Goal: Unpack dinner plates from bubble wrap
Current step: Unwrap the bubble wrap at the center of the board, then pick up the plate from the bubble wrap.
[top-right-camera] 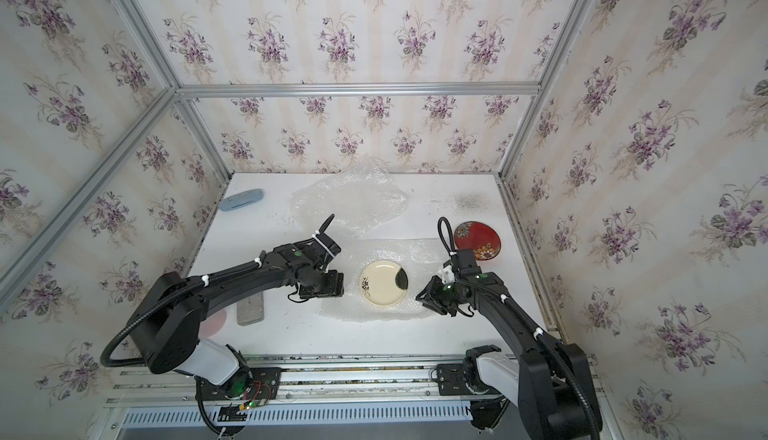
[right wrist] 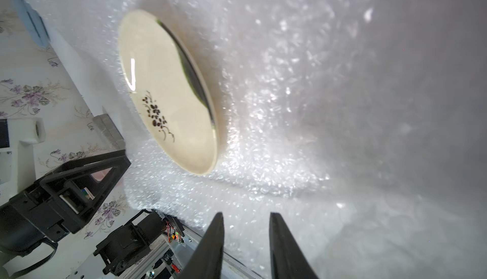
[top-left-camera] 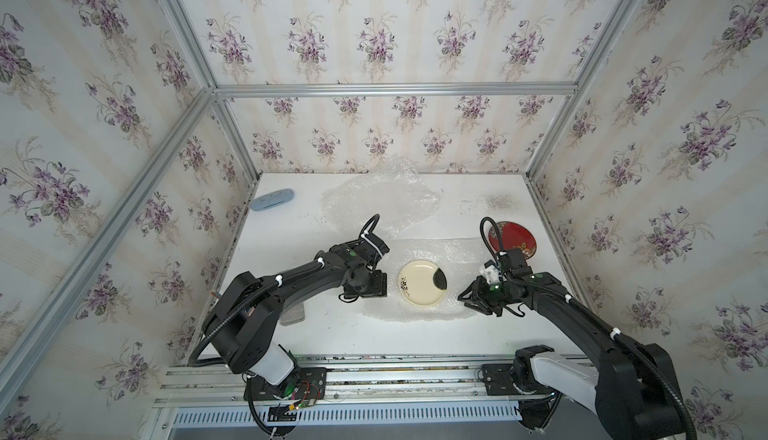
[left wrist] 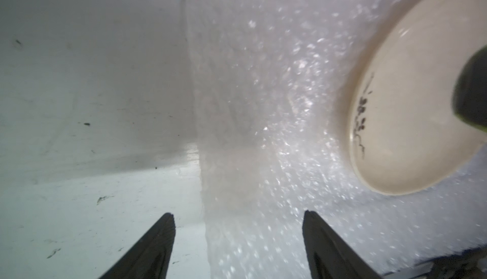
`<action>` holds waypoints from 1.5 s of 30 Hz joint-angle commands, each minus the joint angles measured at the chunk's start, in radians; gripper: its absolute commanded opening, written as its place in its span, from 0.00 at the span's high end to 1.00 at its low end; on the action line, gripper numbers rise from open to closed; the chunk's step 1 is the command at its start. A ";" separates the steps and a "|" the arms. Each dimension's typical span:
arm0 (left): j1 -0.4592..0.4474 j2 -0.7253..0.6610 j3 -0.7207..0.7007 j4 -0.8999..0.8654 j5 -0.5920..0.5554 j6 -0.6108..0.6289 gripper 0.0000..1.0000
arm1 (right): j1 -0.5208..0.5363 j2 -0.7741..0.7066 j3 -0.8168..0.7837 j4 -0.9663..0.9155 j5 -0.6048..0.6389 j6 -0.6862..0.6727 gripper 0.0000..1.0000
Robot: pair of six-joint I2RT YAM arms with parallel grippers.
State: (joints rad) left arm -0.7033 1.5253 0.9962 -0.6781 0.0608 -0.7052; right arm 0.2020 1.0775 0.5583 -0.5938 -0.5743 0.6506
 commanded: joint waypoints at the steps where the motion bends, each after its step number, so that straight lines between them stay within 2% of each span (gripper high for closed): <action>1: 0.011 -0.042 0.026 -0.013 -0.004 -0.012 0.17 | -0.001 -0.049 0.051 -0.048 -0.010 -0.003 0.67; 3: 0.012 -0.060 0.061 -0.020 0.009 0.007 0.14 | -0.001 -0.067 0.088 -0.014 -0.056 0.011 0.66; 7: 0.012 -0.037 0.147 -0.010 0.095 0.053 0.01 | 0.003 -0.050 0.132 0.101 -0.142 0.020 0.64; 9: 0.011 0.013 0.193 -0.001 0.183 0.075 0.01 | 0.008 0.001 0.137 0.145 -0.163 0.021 0.64; 12: 0.007 0.078 0.231 0.007 0.237 0.077 0.01 | 0.016 0.079 0.144 0.189 -0.183 0.006 0.63; 18: 0.008 0.166 0.188 0.129 0.350 0.021 0.01 | 0.017 0.181 0.131 0.219 -0.177 -0.045 0.63; 26: 0.020 0.259 0.199 0.197 0.422 0.042 0.01 | 0.016 0.289 0.114 0.209 -0.141 -0.124 0.63; 36: 0.030 0.333 0.202 0.248 0.460 0.052 0.25 | 0.017 0.390 0.078 0.330 -0.130 -0.117 0.65; 45: 0.038 0.382 0.229 0.249 0.465 0.057 0.37 | 0.017 0.479 0.074 0.433 -0.151 -0.115 0.68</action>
State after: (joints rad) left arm -0.6647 1.8969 1.2129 -0.4450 0.5079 -0.6594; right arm 0.2176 1.5383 0.6277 -0.2203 -0.7097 0.5426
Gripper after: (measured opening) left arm 0.640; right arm 0.324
